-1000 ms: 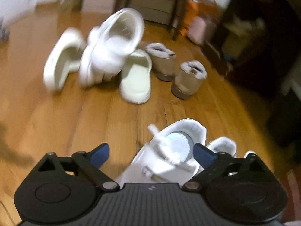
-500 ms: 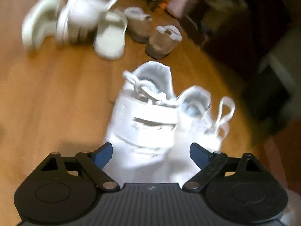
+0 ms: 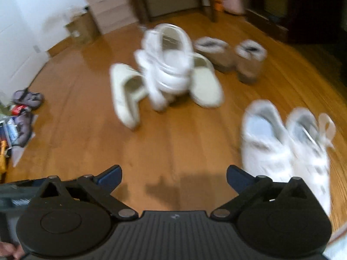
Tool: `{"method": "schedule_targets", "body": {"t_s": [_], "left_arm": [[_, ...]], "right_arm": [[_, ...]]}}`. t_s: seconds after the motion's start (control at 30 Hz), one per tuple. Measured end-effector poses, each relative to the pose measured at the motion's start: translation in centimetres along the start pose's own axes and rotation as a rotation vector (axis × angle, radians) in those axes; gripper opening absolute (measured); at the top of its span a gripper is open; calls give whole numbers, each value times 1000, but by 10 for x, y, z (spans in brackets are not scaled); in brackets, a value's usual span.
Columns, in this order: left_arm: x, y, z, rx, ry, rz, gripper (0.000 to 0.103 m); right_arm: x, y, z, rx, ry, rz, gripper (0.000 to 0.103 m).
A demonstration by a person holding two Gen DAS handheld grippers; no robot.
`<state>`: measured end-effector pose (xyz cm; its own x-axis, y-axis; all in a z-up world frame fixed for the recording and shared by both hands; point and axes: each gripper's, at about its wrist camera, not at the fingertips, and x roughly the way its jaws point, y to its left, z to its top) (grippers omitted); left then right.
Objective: Organize scattered shoes
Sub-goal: 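Close the left tool on the heel of a white NEON slide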
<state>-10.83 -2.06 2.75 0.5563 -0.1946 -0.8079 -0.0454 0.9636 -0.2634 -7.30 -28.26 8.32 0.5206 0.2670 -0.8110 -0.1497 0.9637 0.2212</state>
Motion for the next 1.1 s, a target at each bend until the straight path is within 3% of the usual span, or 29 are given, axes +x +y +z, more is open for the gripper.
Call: {"method": "schedule_targets", "body": {"t_s": [0.13, 0.17, 0.23, 0.33, 0.5, 0.57, 0.67, 0.73, 0.77, 0.93, 1.1], "left_arm": [[21, 18, 27, 15, 7, 80, 93], [31, 24, 34, 23, 32, 90, 93], [43, 31, 41, 33, 59, 94, 93], [60, 43, 50, 16, 12, 65, 93], [104, 46, 76, -56, -18, -21, 93], [131, 33, 92, -21, -39, 21, 94], [171, 15, 111, 68, -11, 152, 103], [184, 12, 118, 56, -13, 89, 103], [191, 8, 121, 46, -6, 120, 103], [189, 8, 115, -8, -14, 146, 102], [187, 8, 111, -73, -18, 118, 103]], "right_arm": [[36, 31, 43, -19, 46, 51, 102], [53, 34, 55, -25, 97, 58, 102], [70, 37, 67, -31, 174, 49, 97], [92, 37, 83, -45, 267, 44, 95], [109, 22, 83, -45, 172, 97, 95], [114, 12, 74, -17, 124, 99, 95], [121, -6, 56, 32, 120, 80, 95], [124, -14, 53, 71, 151, 84, 95], [126, -19, 51, 99, 178, 97, 95], [113, -19, 53, 94, 200, 129, 95], [107, -5, 57, 23, 187, 117, 95]]}}
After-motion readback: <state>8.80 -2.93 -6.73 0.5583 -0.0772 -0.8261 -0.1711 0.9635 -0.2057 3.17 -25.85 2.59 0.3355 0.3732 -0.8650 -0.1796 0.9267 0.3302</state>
